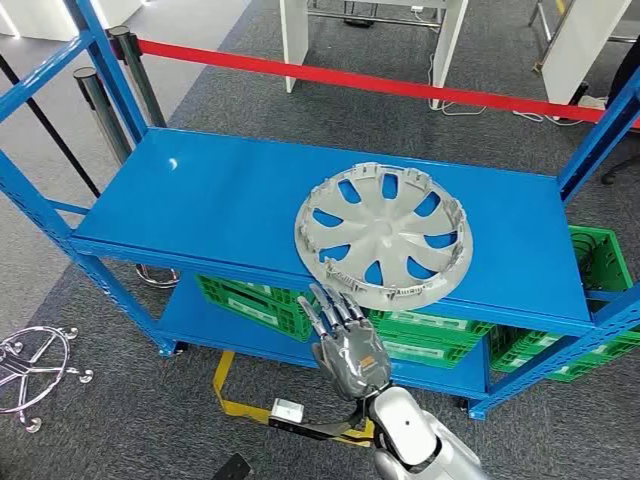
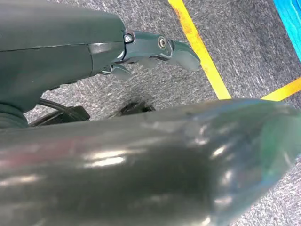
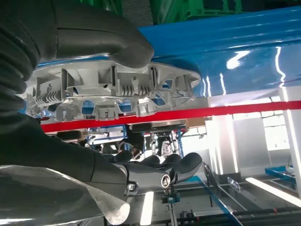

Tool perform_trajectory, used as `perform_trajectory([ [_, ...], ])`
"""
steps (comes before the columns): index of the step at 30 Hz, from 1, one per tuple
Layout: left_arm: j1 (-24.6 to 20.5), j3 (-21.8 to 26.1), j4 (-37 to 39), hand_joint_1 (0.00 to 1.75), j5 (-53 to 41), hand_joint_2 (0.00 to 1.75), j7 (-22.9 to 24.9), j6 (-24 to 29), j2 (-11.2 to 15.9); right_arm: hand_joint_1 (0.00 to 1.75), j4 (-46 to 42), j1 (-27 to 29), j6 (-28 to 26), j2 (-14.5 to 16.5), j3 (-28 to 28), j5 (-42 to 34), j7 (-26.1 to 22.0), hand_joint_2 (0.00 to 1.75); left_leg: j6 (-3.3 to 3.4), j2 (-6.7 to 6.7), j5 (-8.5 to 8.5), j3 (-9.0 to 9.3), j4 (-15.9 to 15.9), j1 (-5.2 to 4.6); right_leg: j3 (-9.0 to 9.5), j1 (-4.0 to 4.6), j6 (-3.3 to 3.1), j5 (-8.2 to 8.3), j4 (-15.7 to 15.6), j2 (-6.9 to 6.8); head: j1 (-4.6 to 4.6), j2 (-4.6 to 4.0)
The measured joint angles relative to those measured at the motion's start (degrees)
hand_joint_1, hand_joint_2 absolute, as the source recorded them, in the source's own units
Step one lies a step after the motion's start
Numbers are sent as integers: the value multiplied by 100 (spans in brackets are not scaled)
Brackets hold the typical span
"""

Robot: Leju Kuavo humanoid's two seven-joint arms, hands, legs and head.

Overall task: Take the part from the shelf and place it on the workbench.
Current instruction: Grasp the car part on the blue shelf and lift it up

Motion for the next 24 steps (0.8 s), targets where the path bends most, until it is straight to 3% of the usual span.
perform_trajectory([
  [13,1,-29,0,0,-102,0,-2,-150,-6,0,544,-316,250,132,-226,178,240,175,0,0,1,0,0,0,0,0,1,2,0,0,0,0],
  [24,1,-67,0,0,-149,0,130,-75,-85,0,1413,-648,80,244,-530,218,406,175,1,-1,1,-1,0,-1,0,0,3,3,0,-1,1,-1],
])
